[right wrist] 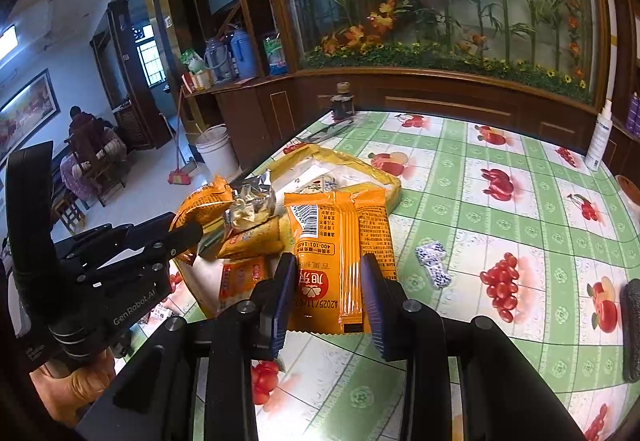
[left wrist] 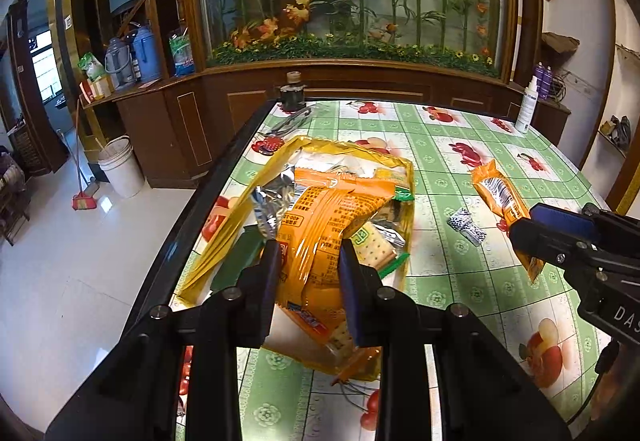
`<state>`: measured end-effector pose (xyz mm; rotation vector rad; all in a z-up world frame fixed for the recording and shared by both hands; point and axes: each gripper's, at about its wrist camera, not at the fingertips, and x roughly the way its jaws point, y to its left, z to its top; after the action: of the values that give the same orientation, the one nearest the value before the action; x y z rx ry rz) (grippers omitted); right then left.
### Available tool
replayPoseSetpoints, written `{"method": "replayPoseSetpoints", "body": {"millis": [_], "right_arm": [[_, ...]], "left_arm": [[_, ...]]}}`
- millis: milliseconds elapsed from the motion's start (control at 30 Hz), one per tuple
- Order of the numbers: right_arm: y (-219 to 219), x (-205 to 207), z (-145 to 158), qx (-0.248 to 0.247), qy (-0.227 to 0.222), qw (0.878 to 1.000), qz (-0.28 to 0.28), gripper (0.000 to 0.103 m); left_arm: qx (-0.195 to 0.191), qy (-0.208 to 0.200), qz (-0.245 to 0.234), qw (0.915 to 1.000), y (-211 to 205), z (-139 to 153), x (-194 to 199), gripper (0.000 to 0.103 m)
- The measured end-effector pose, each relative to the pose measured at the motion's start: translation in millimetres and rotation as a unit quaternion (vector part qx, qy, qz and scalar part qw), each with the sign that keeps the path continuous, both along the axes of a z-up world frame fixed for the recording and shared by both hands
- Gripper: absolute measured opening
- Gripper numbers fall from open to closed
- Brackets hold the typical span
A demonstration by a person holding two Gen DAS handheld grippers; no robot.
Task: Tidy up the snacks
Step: 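Carry both orange packets over the yellow tray with both tools, then open both tools to drop the orange packets into the tray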
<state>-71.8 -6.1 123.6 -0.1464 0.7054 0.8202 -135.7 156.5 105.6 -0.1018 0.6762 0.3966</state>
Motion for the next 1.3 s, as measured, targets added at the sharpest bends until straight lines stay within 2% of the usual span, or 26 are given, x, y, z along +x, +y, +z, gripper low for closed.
{"method": "replayPoseSetpoints", "body": {"millis": [833,1300], "right_arm": [[56.2,32.4,-18.7,-0.012,0.011,1.0,0.021,0.033],[91.5,69.1,-44.0,-0.028,0.029,0.999,0.014,0.033]], "left_arm": [[-0.011,0.021,0.029,0.9993,37.5,-23.3,10.1,0.026],[-0.016,0.037,0.016,0.9991,41.4,-36.9,27.3,0.026]]}}
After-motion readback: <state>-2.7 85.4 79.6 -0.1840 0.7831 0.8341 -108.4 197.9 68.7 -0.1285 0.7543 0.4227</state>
